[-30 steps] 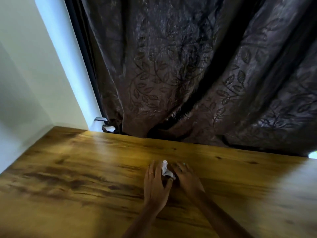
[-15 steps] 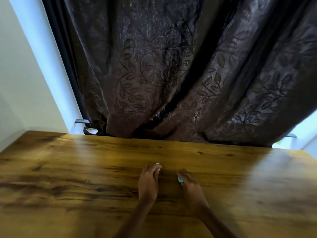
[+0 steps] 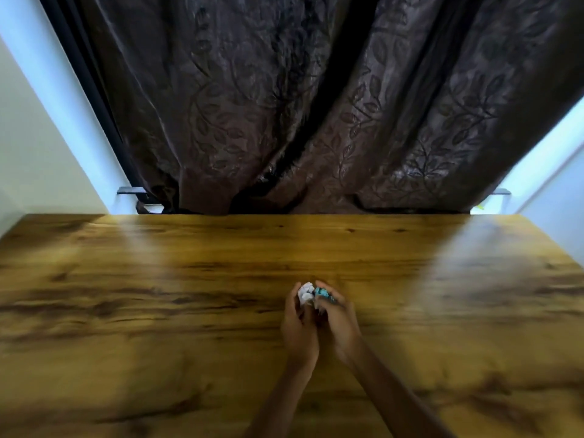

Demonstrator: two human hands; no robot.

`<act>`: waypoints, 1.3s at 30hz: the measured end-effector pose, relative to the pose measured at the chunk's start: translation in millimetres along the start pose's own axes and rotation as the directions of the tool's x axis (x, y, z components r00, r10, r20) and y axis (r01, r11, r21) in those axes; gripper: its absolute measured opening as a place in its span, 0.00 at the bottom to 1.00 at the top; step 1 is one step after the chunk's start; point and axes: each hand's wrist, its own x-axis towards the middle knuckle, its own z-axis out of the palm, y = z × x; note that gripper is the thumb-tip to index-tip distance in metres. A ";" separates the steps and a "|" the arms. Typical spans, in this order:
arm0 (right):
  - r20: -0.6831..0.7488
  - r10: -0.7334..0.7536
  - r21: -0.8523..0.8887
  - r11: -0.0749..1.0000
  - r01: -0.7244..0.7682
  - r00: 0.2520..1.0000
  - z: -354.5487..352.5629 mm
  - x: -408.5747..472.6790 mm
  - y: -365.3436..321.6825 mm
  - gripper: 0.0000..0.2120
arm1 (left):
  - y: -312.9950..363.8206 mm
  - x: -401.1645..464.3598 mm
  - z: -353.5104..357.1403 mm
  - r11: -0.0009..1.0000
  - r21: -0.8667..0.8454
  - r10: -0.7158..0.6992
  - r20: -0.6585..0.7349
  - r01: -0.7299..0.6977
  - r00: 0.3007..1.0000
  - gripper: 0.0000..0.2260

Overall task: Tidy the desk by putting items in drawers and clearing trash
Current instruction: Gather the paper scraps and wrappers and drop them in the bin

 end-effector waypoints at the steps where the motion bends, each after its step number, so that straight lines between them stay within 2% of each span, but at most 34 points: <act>1: -0.001 0.013 0.047 0.999 -0.013 1.000 -3.5 -3.2 1.7 0.15 | -1.0 -6.9 3.8 1.000 -0.005 0.008 -0.005 -0.008 1.000 0.17; 5: -0.003 0.020 0.118 0.993 -0.020 1.000 -23.6 -13.8 13.4 0.10 | -6.5 -33.7 20.4 1.000 -0.024 0.007 -0.009 -0.008 1.000 0.16; 9: -0.027 -0.026 0.093 0.995 0.029 0.999 -53.8 -31.1 24.2 0.14 | -5.2 -71.6 40.9 0.994 -0.111 0.024 0.019 -0.022 1.000 0.16; 12: 0.005 -0.056 0.089 0.995 0.055 0.998 -86.4 -52.8 27.6 0.16 | -7.9 -108.0 62.0 0.980 -0.200 -0.015 0.053 0.025 0.998 0.15; 13: -0.004 -0.067 0.078 0.995 0.067 0.998 -100.9 -61.8 29.0 0.16 | -9.6 -123.2 71.1 0.978 -0.203 -0.035 0.067 0.048 0.997 0.18; 15: -0.055 -0.103 0.051 0.993 0.106 0.993 -131.1 -80.6 30.5 0.15 | -11.0 -154.8 89.7 0.976 -0.199 -0.066 0.092 0.083 0.994 0.31; 16: -0.088 -0.125 0.037 0.991 0.129 0.988 -148.0 -90.5 31.1 0.14 | -13.3 -170.8 100.1 0.974 -0.208 -0.067 0.097 0.086 0.993 0.33; 19: -0.180 -0.188 0.002 0.982 0.191 0.966 -203.9 -119.7 38.4 0.12 | -17.8 -220.9 135.4 0.974 -0.207 -0.060 0.173 0.095 0.983 0.24; 22: -0.252 -0.230 -0.019 0.972 0.233 0.940 -268.3 -150.6 48.7 0.13 | -24.5 -276.8 170.3 0.985 -0.141 -0.062 0.252 0.100 0.966 0.27; 26: -0.361 -0.259 0.004 0.960 0.279 0.896 -354.2 -198.0 68.0 0.12 | -45.6 -353.6 210.1 0.986 0.141 0.030 0.355 -0.085 0.935 0.27; 29: -0.446 -0.244 -0.005 0.963 0.270 0.861 -403.6 -221.9 86.3 0.13 | -63.8 -394.9 232.1 0.981 0.183 -0.023 0.468 -0.071 0.883 0.26; 31: -0.512 -0.211 0.007 0.968 0.249 0.833 -431.3 -235.0 106.0 0.13 | -79.7 -419.0 243.1 0.969 0.238 -0.066 0.523 -0.072 0.850 0.27; 35: -0.594 -0.070 0.085 0.985 0.149 0.801 -473.1 -246.6 151.6 0.14 | -112.1 -449.8 260.1 0.936 0.341 -0.147 0.601 -0.085 0.786 0.14; 39: -0.624 0.060 0.133 0.991 0.030 0.779 -506.4 -237.8 199.5 0.13 | -154.7 -463.1 274.1 0.879 0.473 -0.278 0.609 -0.058 0.743 0.18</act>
